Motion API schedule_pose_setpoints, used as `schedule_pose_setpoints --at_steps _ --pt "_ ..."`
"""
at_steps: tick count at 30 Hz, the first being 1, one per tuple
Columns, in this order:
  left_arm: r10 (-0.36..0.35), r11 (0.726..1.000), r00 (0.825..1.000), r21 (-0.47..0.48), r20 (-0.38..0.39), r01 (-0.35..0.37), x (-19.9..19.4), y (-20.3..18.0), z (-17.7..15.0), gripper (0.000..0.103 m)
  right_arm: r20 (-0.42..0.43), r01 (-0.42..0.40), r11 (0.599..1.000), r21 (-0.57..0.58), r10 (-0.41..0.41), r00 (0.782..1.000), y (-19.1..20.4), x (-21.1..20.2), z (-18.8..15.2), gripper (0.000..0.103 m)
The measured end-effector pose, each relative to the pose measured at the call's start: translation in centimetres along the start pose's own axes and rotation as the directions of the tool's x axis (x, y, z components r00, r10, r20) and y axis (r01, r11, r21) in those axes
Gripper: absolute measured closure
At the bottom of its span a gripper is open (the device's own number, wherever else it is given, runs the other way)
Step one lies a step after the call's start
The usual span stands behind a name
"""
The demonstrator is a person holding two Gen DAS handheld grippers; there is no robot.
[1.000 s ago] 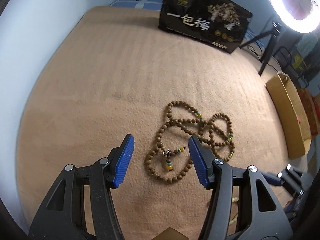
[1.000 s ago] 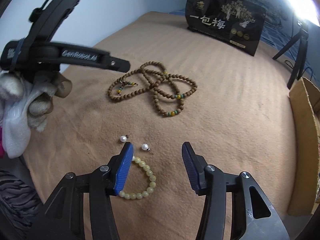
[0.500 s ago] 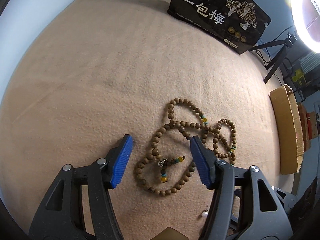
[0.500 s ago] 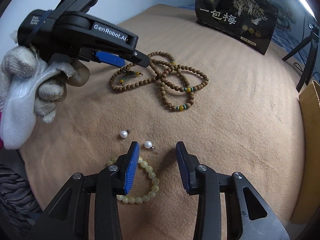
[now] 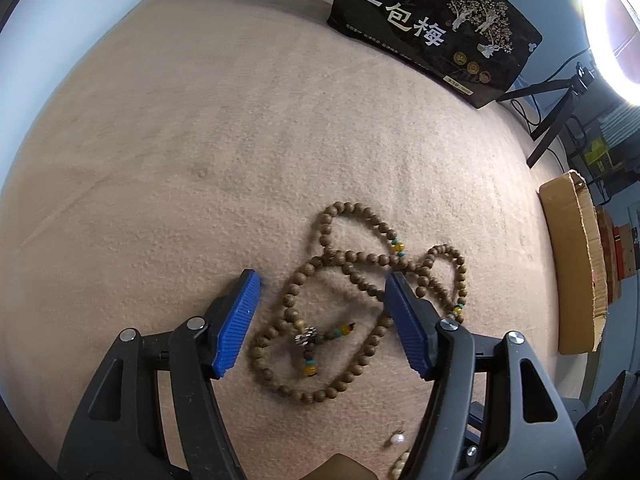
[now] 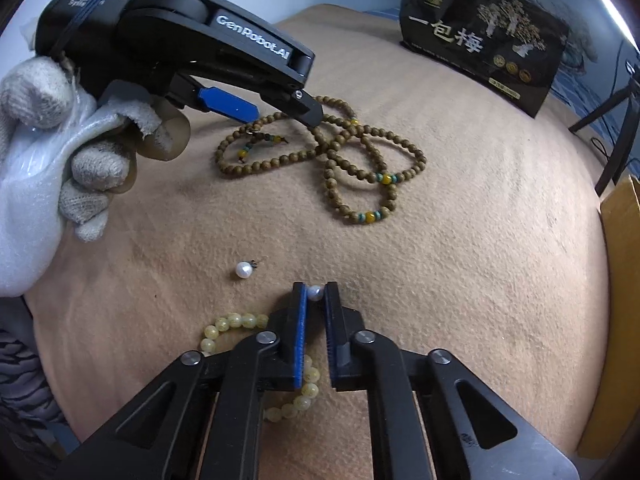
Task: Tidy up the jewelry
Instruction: 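Grasp the wooden mala with the left tool while the right tool pinches one pearl earring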
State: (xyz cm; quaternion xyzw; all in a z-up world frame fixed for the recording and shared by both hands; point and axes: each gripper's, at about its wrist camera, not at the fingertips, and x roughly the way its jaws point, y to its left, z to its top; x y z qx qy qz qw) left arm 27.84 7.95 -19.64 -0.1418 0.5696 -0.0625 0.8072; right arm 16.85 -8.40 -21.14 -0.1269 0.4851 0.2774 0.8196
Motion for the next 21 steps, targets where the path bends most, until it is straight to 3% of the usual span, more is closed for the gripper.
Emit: schedule_pose_setpoints --at_steps 12,21 --pt "-0.010 0.999 1.000 0.037 -0.020 0.011 1.5 -4.2 0.3 0.035 -0.007 0.024 0.999 0.038 -0.023 1.000 -1.7 -1.2 -1.4 0.096" --pt "0.116 0.985 0.993 0.128 -0.002 -0.115 3.0 -6.9 -0.1 0.027 -0.006 0.029 0.998 0.056 -0.029 1.000 -2.6 -1.9 -2.2 0.096"
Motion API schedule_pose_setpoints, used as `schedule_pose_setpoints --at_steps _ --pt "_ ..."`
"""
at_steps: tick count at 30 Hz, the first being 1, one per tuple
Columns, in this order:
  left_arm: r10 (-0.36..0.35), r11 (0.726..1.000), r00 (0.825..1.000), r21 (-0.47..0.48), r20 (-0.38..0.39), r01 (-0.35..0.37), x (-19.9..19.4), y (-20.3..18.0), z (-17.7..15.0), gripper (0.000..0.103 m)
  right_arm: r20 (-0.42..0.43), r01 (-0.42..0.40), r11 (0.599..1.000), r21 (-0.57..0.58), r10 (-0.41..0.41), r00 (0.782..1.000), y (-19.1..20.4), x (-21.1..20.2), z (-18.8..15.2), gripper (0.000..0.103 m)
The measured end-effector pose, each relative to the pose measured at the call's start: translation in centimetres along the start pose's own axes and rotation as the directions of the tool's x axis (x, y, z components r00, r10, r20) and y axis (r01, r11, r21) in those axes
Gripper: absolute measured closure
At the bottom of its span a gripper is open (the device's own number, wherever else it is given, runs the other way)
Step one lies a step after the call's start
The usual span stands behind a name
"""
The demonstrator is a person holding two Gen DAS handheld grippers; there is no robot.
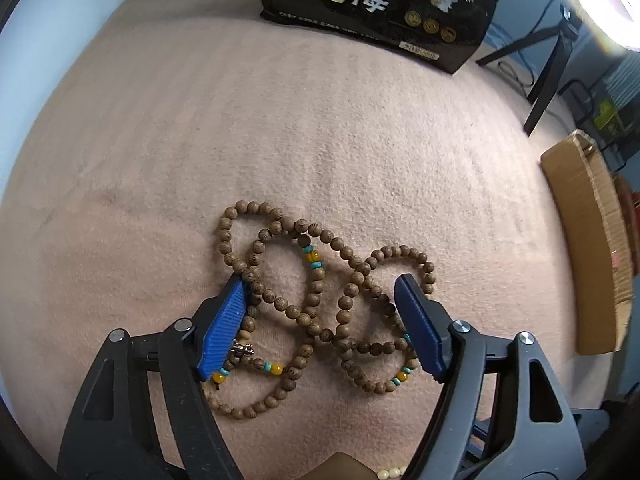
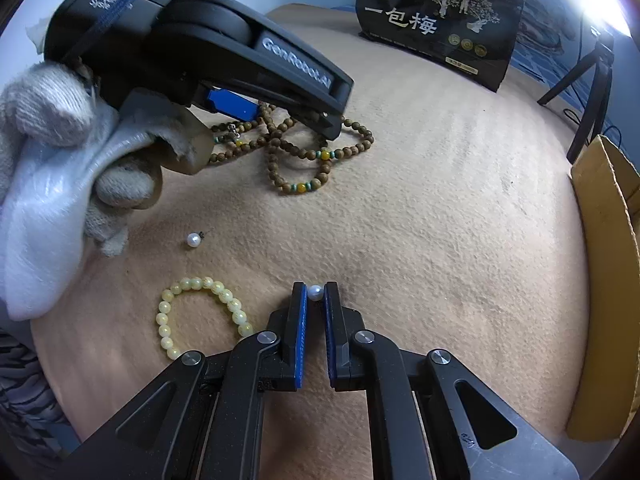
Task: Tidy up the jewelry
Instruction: 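Grasp the wooden mala with the left tool while the right tool pinches one pearl earring, then lift the mala with the left tool while the right tool lifts the earring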
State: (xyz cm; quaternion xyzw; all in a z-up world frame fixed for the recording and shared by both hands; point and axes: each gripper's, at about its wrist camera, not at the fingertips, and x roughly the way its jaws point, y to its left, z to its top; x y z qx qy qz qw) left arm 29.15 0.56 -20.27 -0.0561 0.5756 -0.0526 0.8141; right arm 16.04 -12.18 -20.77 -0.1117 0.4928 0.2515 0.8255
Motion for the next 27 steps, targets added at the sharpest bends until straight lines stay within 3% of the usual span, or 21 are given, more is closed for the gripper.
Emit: schedule_pose_setpoints --at_steps 5,7,9,11,14,22,27 --pt "0.102 0.992 0.994 0.070 0.031 -0.104 0.5 -1.6 -0.5 0.027 -0.001 0.002 1.000 0.003 -0.002 1.000 -0.3 0.0 0.1 0.096" --pt "0.115 0.988 0.992 0.094 0.049 -0.120 0.5 -1.9 -0.8 0.033 -0.002 0.004 1.000 0.002 -0.004 1.000 -0.3 0.0 0.1 0.096" --pt "0.120 0.986 0.991 0.112 0.064 -0.126 0.3 -2.0 -0.9 0.046 -0.002 0.005 1.000 0.001 -0.005 1.000 -0.4 0.0 0.1 0.096" --pt "0.124 0.983 0.990 0.125 0.070 -0.132 0.1 -1.9 -1.0 0.068 -0.003 0.005 1.000 0.000 -0.005 1.000 -0.4 0.1 0.1 0.096" --pt "0.106 0.988 0.992 0.108 0.068 -0.113 -0.2 -1.0 -1.0 0.090 -0.003 0.006 1.000 0.003 -0.006 1.000 -0.4 0.1 0.2 0.096" --pt "0.058 0.995 0.996 0.076 0.073 -0.064 -1.6 0.2 -1.5 0.093 0.010 0.016 1.000 0.008 -0.016 1.000 -0.4 -0.4 0.1 0.096" --pt "0.025 0.998 0.993 0.049 0.116 -0.031 -3.9 0.6 -1.1 0.093 0.042 0.025 0.999 0.025 -0.026 0.999 -1.0 -1.8 0.3 0.096"
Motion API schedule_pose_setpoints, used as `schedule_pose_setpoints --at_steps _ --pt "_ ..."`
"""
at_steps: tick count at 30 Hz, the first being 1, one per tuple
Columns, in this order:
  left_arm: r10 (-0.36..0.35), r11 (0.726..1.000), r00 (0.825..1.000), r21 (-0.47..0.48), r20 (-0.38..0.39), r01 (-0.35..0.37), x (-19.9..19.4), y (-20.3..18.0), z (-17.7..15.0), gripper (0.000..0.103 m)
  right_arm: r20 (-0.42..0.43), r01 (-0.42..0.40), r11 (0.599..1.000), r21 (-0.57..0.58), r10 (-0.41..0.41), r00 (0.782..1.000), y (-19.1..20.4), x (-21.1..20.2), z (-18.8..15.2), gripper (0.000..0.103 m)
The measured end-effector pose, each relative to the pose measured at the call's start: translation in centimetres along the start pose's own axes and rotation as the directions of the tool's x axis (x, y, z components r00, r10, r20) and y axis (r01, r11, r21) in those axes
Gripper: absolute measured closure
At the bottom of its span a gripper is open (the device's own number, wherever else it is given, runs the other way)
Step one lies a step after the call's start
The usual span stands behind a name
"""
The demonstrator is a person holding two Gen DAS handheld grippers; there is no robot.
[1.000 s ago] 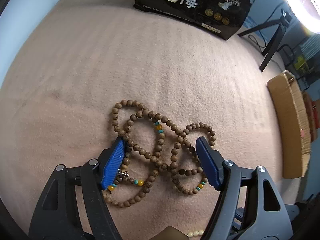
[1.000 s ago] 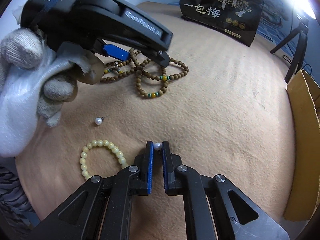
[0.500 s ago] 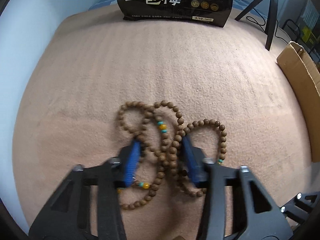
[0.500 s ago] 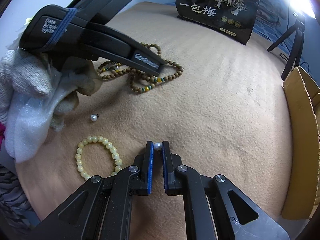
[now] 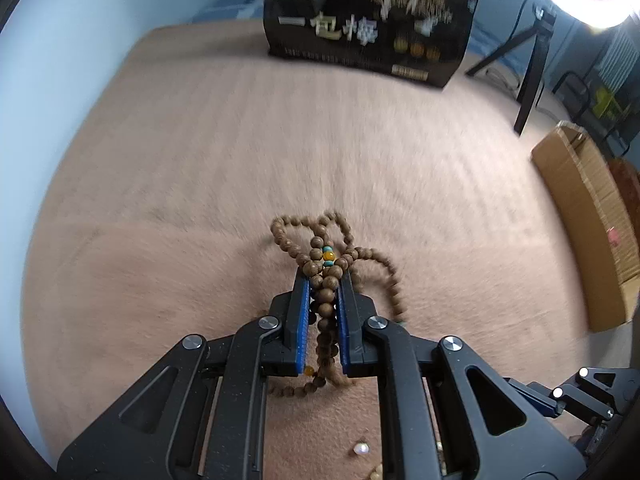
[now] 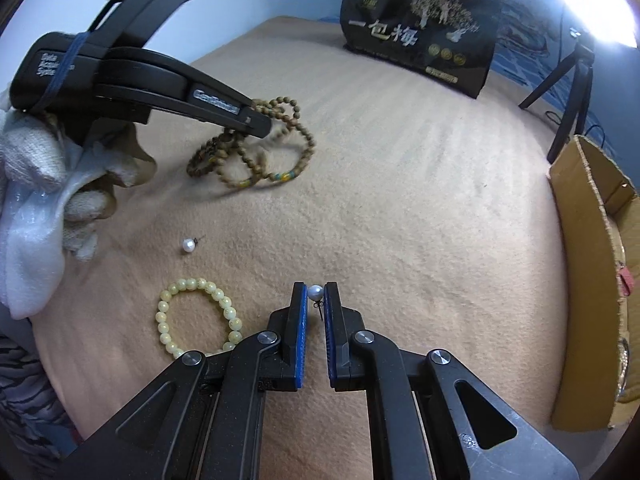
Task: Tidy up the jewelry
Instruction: 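Lift the mala with the left tool while the right tool lifts the earring, then lower the mala into the box and open the left tool while the right tool drops the earring in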
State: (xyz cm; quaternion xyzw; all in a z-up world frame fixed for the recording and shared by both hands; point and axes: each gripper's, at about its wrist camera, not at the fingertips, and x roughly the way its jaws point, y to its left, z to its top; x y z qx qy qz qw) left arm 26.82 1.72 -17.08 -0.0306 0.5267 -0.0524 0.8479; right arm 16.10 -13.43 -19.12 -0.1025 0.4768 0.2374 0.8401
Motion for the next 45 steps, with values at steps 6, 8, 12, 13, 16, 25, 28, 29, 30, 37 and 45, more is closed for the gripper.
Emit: schedule_pose_setpoints --at_steps 6,8,12,13,16,25,28,29,30,37,45 --pt "-0.046 0.998 0.995 -0.030 0.084 0.048 -3.5 -0.1 1.1 0.093 0.064 0.017 1.000 0.006 -0.017 0.998 -0.5 -2.7 0.5 0.096" --pt "-0.062 0.997 0.992 -0.035 0.107 0.066 -4.6 -0.1 1.3 0.093 0.081 0.022 1.000 0.008 -0.023 0.996 -0.6 -3.6 0.6 0.096" --pt "-0.091 0.995 0.985 -0.032 0.148 0.097 -6.6 -0.9 1.7 0.093 0.115 0.036 0.999 0.019 -0.038 0.993 -1.2 -5.3 0.7 0.096" --pt "-0.097 0.994 0.983 -0.028 0.157 0.103 -7.1 -1.2 1.7 0.093 0.123 0.041 0.999 0.023 -0.043 0.991 -1.4 -5.7 0.7 0.096" --pt "-0.120 0.992 0.977 -0.024 0.177 0.126 -8.2 -2.2 1.9 0.093 0.144 0.050 0.998 0.039 -0.055 0.988 -2.3 -6.8 0.8 0.096" --pt "-0.177 0.984 0.957 0.046 0.228 0.171 -10.4 -6.9 2.8 0.093 0.205 0.110 0.988 0.109 -0.131 0.970 -6.1 -10.5 0.3 0.096" --pt "-0.198 0.980 0.951 0.074 0.236 0.185 -10.8 -8.8 3.0 0.093 0.216 0.130 0.982 0.135 -0.157 0.964 -7.2 -11.7 -0.3 0.096" --pt "-0.203 0.979 0.950 0.082 0.239 0.189 -10.9 -9.4 3.1 0.093 0.219 0.137 0.979 0.147 -0.168 0.961 -7.7 -12.1 -0.5 0.096" --pt "-0.211 0.977 0.947 0.089 0.241 0.195 -11.0 -9.9 3.2 0.093 0.222 0.145 0.977 0.158 -0.178 0.959 -8.3 -12.5 -0.8 0.096" --pt "-0.263 0.962 0.933 0.143 0.247 0.233 -11.1 -14.5 3.8 0.093 0.220 0.195 0.953 0.232 -0.247 0.944 -12.2 -14.3 -2.5 0.096" --pt "-0.320 0.940 0.915 0.202 0.246 0.274 -10.7 -19.9 4.2 0.093 0.200 0.234 0.926 0.296 -0.300 0.933 -15.8 -15.6 -4.8 0.096"
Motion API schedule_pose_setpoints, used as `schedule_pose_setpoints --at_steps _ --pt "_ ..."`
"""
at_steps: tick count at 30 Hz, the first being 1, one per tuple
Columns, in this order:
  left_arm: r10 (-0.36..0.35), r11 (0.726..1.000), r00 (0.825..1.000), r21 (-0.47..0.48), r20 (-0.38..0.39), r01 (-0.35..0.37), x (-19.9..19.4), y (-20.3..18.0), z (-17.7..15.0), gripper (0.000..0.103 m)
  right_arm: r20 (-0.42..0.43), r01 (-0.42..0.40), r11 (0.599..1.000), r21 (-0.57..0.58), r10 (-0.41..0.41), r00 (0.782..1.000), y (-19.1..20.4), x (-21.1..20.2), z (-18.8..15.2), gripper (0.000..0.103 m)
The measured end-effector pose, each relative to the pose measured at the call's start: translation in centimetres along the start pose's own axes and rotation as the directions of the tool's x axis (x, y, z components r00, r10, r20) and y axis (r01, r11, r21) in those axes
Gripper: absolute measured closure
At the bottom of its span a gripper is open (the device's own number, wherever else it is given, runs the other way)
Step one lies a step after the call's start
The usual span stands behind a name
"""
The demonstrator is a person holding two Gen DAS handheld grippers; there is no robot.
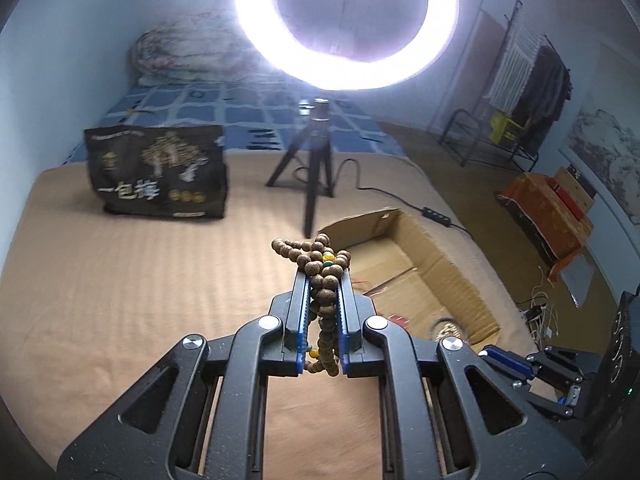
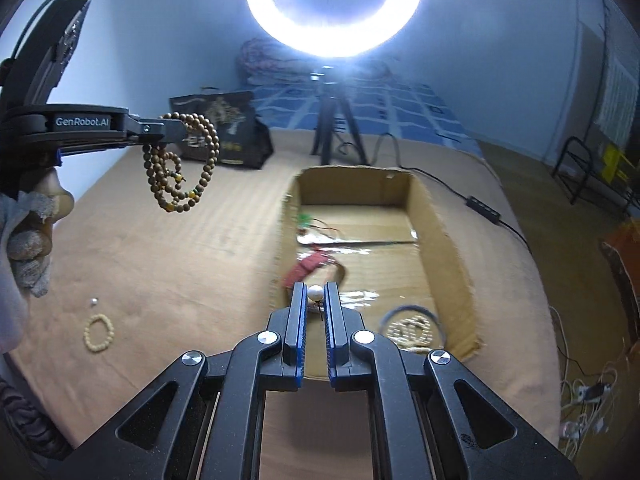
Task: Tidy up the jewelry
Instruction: 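Lower the mala into the box and open the left tool while the right tool drops the earring in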
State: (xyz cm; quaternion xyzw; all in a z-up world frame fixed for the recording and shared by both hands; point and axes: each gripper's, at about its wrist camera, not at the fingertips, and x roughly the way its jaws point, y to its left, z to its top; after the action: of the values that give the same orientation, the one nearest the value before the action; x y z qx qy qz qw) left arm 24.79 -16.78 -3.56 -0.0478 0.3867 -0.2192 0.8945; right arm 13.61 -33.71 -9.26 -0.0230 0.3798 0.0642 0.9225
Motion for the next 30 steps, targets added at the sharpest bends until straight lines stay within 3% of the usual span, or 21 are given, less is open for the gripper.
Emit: schedule_pose_setpoints --at_steps 16,30 --pt "-0.096 0.995 0.995 -0.001 -0.021 0.096 6.5 -6.1 1.3 0.093 -0.039 0.048 0.997 0.061 -0.045 0.998 -4.9 1.3 -1.2 0.096" --pt "-0.109 0.993 0.992 0.029 -0.063 0.111 11.1 -8.5 0.7 0.093 -0.083 0.038 0.995 0.088 -0.031 0.996 -6.6 3.4 -1.9 0.096"
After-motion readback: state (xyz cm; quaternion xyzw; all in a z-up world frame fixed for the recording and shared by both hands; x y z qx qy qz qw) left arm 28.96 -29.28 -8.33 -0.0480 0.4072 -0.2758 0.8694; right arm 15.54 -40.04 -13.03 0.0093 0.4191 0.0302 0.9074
